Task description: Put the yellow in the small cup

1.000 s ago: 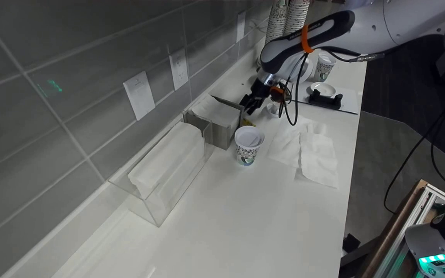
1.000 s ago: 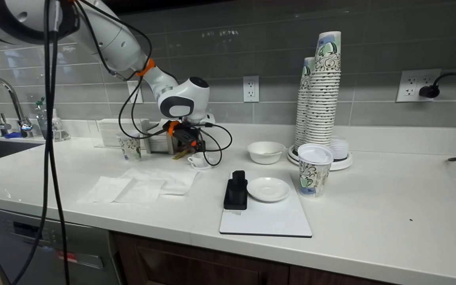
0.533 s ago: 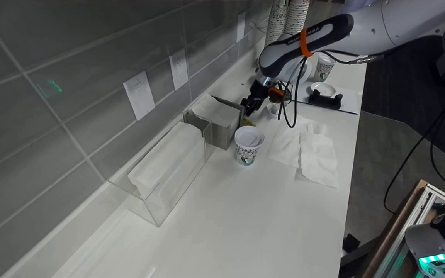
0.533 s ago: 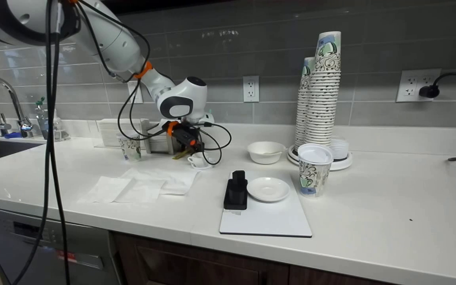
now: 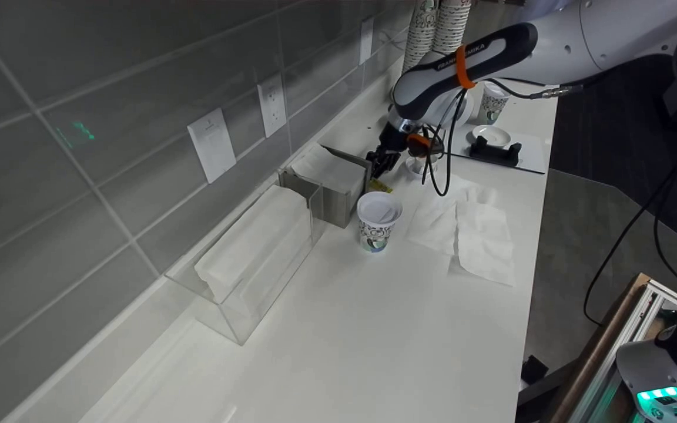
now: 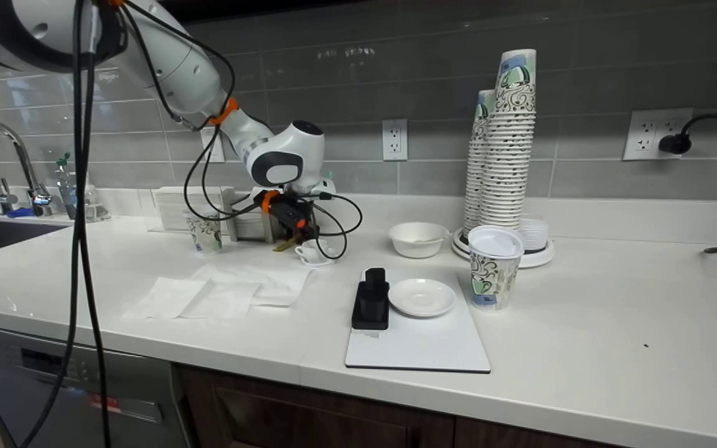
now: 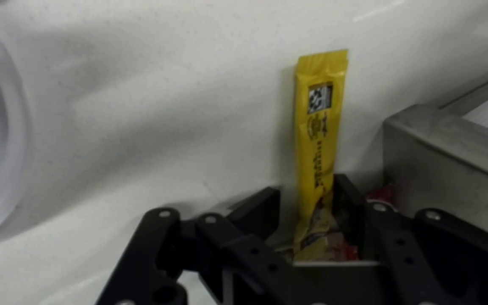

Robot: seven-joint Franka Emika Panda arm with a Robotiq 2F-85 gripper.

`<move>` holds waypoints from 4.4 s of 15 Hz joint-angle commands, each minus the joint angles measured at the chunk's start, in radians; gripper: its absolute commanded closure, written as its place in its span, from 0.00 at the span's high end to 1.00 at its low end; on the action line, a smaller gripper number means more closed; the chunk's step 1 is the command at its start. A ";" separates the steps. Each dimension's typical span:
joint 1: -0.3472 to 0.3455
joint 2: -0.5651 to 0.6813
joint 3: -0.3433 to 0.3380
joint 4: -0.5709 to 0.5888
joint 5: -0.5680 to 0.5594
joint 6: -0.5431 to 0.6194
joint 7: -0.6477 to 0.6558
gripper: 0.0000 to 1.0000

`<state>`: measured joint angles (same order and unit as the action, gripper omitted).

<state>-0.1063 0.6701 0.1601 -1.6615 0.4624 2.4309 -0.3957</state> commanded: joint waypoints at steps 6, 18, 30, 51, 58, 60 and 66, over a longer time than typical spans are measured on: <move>-0.006 -0.004 0.026 -0.001 -0.023 0.004 0.033 0.08; -0.027 -0.167 0.062 -0.172 0.019 0.143 0.018 0.00; -0.152 -0.434 0.198 -0.439 0.364 0.596 -0.222 0.00; -0.420 -0.252 0.451 -0.464 0.514 1.218 -0.314 0.01; -0.402 -0.244 0.460 -0.499 0.524 1.282 -0.300 0.00; -0.398 -0.245 0.463 -0.524 0.522 1.305 -0.294 0.00; -0.013 -0.282 0.021 -0.587 0.283 1.235 0.086 0.00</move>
<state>-0.2671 0.4048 0.3424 -2.2080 0.8488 3.6804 -0.4722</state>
